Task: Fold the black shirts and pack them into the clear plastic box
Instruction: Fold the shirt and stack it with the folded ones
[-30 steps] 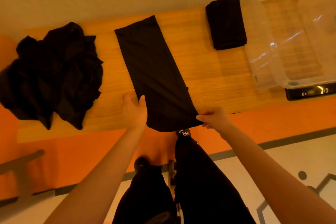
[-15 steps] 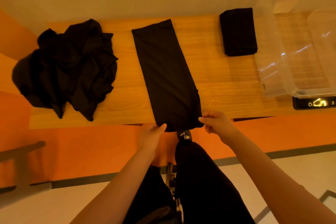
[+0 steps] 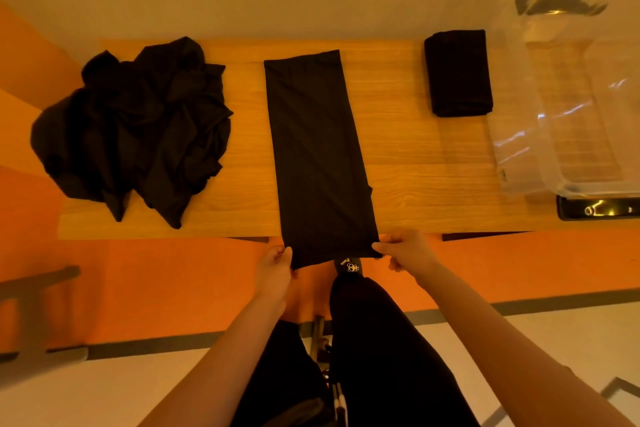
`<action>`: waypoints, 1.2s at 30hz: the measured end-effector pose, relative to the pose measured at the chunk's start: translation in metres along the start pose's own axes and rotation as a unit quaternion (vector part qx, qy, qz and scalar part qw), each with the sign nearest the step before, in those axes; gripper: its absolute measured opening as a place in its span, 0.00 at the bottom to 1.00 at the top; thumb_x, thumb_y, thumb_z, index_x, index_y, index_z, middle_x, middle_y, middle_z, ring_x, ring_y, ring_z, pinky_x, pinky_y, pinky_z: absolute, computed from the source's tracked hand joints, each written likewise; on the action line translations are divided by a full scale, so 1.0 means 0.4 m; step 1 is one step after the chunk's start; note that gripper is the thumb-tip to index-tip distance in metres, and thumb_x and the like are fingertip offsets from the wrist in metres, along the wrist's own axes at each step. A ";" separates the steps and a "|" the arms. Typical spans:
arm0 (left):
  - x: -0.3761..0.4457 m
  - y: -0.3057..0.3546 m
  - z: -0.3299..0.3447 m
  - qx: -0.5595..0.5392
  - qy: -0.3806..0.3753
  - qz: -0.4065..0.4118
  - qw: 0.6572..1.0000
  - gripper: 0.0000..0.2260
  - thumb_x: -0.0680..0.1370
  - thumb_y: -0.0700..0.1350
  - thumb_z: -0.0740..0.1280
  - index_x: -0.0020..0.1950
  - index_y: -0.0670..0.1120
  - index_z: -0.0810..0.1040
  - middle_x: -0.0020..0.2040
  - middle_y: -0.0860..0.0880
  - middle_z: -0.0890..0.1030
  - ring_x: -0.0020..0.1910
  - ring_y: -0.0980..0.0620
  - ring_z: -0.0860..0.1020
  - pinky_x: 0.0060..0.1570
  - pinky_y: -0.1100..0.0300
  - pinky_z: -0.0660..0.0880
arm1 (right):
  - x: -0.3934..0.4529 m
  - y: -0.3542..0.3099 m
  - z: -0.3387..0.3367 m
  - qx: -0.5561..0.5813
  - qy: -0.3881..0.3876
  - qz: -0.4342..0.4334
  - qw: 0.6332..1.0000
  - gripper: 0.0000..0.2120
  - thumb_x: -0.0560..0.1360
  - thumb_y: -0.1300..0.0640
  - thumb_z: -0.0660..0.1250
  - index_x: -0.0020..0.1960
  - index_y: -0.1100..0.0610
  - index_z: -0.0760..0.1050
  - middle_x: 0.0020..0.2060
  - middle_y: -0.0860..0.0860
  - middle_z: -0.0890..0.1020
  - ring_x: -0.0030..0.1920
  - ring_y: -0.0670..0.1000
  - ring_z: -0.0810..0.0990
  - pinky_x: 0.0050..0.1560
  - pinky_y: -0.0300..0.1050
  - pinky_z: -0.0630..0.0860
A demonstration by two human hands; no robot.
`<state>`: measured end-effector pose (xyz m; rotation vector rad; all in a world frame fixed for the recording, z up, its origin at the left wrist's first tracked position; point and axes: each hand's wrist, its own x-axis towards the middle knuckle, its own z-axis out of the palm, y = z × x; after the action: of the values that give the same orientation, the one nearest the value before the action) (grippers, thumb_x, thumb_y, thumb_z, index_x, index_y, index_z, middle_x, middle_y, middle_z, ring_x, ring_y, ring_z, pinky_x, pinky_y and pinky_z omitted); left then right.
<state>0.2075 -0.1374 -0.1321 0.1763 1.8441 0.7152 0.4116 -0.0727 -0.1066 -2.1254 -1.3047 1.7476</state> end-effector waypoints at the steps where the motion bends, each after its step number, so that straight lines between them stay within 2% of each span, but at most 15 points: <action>1: -0.003 0.005 -0.004 0.007 -0.019 0.004 1.000 0.07 0.81 0.44 0.59 0.55 0.44 0.74 0.43 0.47 0.76 0.39 0.52 0.73 0.40 0.60 0.71 | 0.002 0.000 0.004 -0.022 -0.003 0.007 1.000 0.07 0.74 0.59 0.68 0.39 0.60 0.75 0.30 0.53 0.75 0.29 0.47 0.72 0.30 0.36 0.70; 3: -0.010 0.011 -0.009 0.046 -0.054 0.023 0.997 0.06 0.80 0.45 0.62 0.53 0.45 0.75 0.41 0.48 0.75 0.37 0.53 0.72 0.38 0.62 0.69 | 0.007 0.003 0.016 -0.067 0.003 0.016 0.998 0.08 0.74 0.56 0.69 0.38 0.59 0.75 0.35 0.54 0.77 0.35 0.50 0.75 0.37 0.40 0.73; 5: -0.013 0.013 -0.009 0.067 -0.064 0.034 0.995 0.04 0.79 0.44 0.64 0.49 0.45 0.76 0.41 0.48 0.76 0.38 0.54 0.72 0.39 0.62 0.69 | 0.007 0.007 0.034 -0.079 0.014 0.019 0.997 0.09 0.74 0.56 0.69 0.49 0.62 0.77 0.44 0.54 0.79 0.45 0.53 0.78 0.44 0.43 0.75; 6: -0.017 0.016 -0.009 0.064 -0.062 0.034 0.995 0.03 0.79 0.43 0.64 0.48 0.46 0.76 0.41 0.49 0.77 0.39 0.55 0.73 0.40 0.62 0.69 | 0.007 0.010 0.044 -0.033 0.003 0.025 0.999 0.13 0.74 0.57 0.69 0.57 0.62 0.75 0.50 0.53 0.78 0.49 0.54 0.78 0.44 0.42 0.75; 8: -0.021 0.020 -0.008 0.027 -0.070 0.013 0.997 0.04 0.79 0.41 0.62 0.51 0.44 0.76 0.46 0.48 0.78 0.44 0.54 0.74 0.46 0.59 0.70 | 0.001 0.016 0.062 0.139 -0.049 0.058 0.987 0.16 0.76 0.60 0.66 0.63 0.60 0.71 0.54 0.54 0.77 0.47 0.53 0.78 0.41 0.39 0.76; 11: -0.025 0.023 -0.011 -0.052 -0.084 -0.018 0.995 0.06 0.80 0.39 0.59 0.50 0.44 0.75 0.49 0.46 0.79 0.46 0.52 0.76 0.45 0.59 0.73 | 0.001 0.029 0.068 0.319 -0.078 0.089 0.940 0.09 0.77 0.61 0.63 0.58 0.58 0.73 0.46 0.54 0.77 0.38 0.49 0.75 0.42 0.41 0.75; 14: -0.030 0.024 -0.019 -0.075 -0.084 -0.021 0.993 0.07 0.81 0.37 0.57 0.49 0.46 0.73 0.47 0.46 0.78 0.44 0.52 0.78 0.38 0.62 0.75 | 0.011 0.046 0.064 0.369 -0.085 0.092 0.921 0.03 0.77 0.61 0.62 0.46 0.60 0.74 0.40 0.54 0.75 0.33 0.47 0.70 0.40 0.40 0.70; 17: -0.028 0.020 -0.026 -0.075 -0.083 -0.022 0.993 0.07 0.81 0.35 0.56 0.53 0.42 0.72 0.47 0.45 0.78 0.43 0.51 0.78 0.38 0.62 0.75 | 0.011 0.054 0.059 0.321 -0.120 0.088 0.935 0.02 0.76 0.62 0.63 0.47 0.60 0.74 0.40 0.55 0.74 0.33 0.47 0.69 0.37 0.38 0.70; 20: -0.012 0.015 -0.032 -0.021 -0.069 -0.011 0.997 0.08 0.80 0.33 0.58 0.55 0.43 0.71 0.52 0.42 0.77 0.43 0.52 0.77 0.42 0.59 0.75 | 0.007 0.039 0.045 0.121 -0.139 0.062 0.981 0.05 0.76 0.59 0.65 0.51 0.58 0.75 0.42 0.52 0.78 0.38 0.47 0.75 0.38 0.36 0.74; 23: -0.006 0.016 -0.039 0.093 -0.021 0.045 0.994 0.05 0.78 0.36 0.61 0.52 0.44 0.72 0.52 0.43 0.78 0.46 0.49 0.77 0.44 0.54 0.74 | 0.009 0.012 0.021 -0.078 -0.100 0.003 0.992 0.07 0.76 0.54 0.65 0.47 0.58 0.77 0.38 0.51 0.80 0.33 0.46 0.75 0.35 0.35 0.72; 25: -0.015 0.021 -0.043 0.204 0.066 0.141 0.966 0.06 0.78 0.38 0.62 0.53 0.45 0.74 0.51 0.46 0.77 0.48 0.50 0.75 0.45 0.58 0.69 | 0.007 -0.006 0.006 -0.129 -0.032 -0.032 0.991 0.09 0.77 0.54 0.64 0.44 0.59 0.78 0.38 0.54 0.81 0.32 0.46 0.75 0.34 0.35 0.71; 27: -0.030 0.035 -0.035 0.249 0.103 0.274 0.923 0.07 0.78 0.38 0.62 0.55 0.44 0.76 0.52 0.47 0.78 0.50 0.53 0.74 0.49 0.61 0.68 | 0.002 -0.022 -0.008 -0.121 0.055 -0.076 0.988 0.09 0.77 0.56 0.63 0.42 0.58 0.77 0.38 0.54 0.79 0.31 0.45 0.73 0.32 0.35 0.68; 31: -0.033 0.089 0.044 0.338 -0.001 0.452 0.826 0.09 0.78 0.39 0.63 0.55 0.44 0.79 0.51 0.48 0.79 0.53 0.53 0.73 0.52 0.61 0.70 | 0.015 -0.054 -0.006 -0.039 0.130 -0.116 0.984 0.07 0.77 0.59 0.63 0.52 0.56 0.78 0.35 0.48 0.77 0.32 0.45 0.74 0.31 0.33 0.70; 33: -0.025 0.122 0.097 0.335 -0.028 0.438 0.833 0.09 0.78 0.41 0.63 0.55 0.44 0.80 0.51 0.49 0.79 0.53 0.53 0.74 0.50 0.63 0.70 | 0.028 -0.069 0.009 0.049 0.115 -0.079 0.989 0.08 0.77 0.60 0.64 0.54 0.57 0.78 0.35 0.47 0.77 0.32 0.44 0.75 0.27 0.30 0.72; 36: -0.004 0.152 0.159 0.359 -0.044 0.397 0.844 0.11 0.79 0.40 0.61 0.59 0.43 0.78 0.53 0.46 0.78 0.53 0.50 0.76 0.52 0.59 0.73 | 0.049 -0.086 0.031 0.101 0.089 -0.050 0.990 0.03 0.76 0.61 0.66 0.47 0.57 0.78 0.31 0.50 0.77 0.30 0.47 0.75 0.27 0.34 0.72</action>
<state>0.2519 -0.0645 -0.1116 1.5049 1.8437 0.4888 0.3821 -0.0436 -0.1064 -2.0141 -1.1159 1.5394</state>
